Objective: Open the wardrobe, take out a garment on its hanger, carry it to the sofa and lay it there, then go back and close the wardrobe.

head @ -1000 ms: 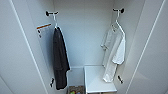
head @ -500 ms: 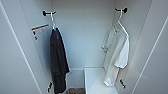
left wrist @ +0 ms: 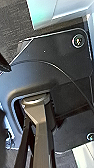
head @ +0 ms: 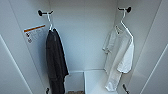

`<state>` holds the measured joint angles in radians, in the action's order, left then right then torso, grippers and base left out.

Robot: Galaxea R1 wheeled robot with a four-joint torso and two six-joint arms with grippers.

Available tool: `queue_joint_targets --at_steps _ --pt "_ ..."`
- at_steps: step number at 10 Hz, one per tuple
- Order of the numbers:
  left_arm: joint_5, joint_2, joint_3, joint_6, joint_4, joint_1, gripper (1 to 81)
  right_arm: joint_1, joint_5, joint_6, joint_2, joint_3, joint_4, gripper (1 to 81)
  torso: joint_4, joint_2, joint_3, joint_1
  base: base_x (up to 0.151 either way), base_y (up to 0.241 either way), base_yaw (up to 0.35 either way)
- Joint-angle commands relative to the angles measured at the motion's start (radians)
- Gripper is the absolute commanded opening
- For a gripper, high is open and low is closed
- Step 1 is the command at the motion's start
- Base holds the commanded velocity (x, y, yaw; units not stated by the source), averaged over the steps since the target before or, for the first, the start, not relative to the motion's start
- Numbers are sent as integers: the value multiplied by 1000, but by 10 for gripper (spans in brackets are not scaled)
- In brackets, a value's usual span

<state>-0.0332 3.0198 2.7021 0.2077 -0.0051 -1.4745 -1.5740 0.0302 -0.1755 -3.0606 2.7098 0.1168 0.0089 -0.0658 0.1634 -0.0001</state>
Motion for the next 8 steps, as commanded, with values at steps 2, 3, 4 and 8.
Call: queue_joint_targets --at_steps 2,3,4,8 --pt "-63 -2 -1 6 2 36 811 28 -58 4 -5 -3 7 811 0 0 0 0 102 0 0" --pt "-65 -1 -1 6 2 36 811 28 -58 4 -5 -2 7 811 0 0 0 0 94 0 0" --pt "-65 -1 -1 6 2 36 811 28 -58 4 -5 -2 7 811 0 0 0 0 92 0 0" --pt "-65 1 -1 6 4 36 811 31 -58 5 -3 -2 -2 811 0 0 0 1 40 0 0"
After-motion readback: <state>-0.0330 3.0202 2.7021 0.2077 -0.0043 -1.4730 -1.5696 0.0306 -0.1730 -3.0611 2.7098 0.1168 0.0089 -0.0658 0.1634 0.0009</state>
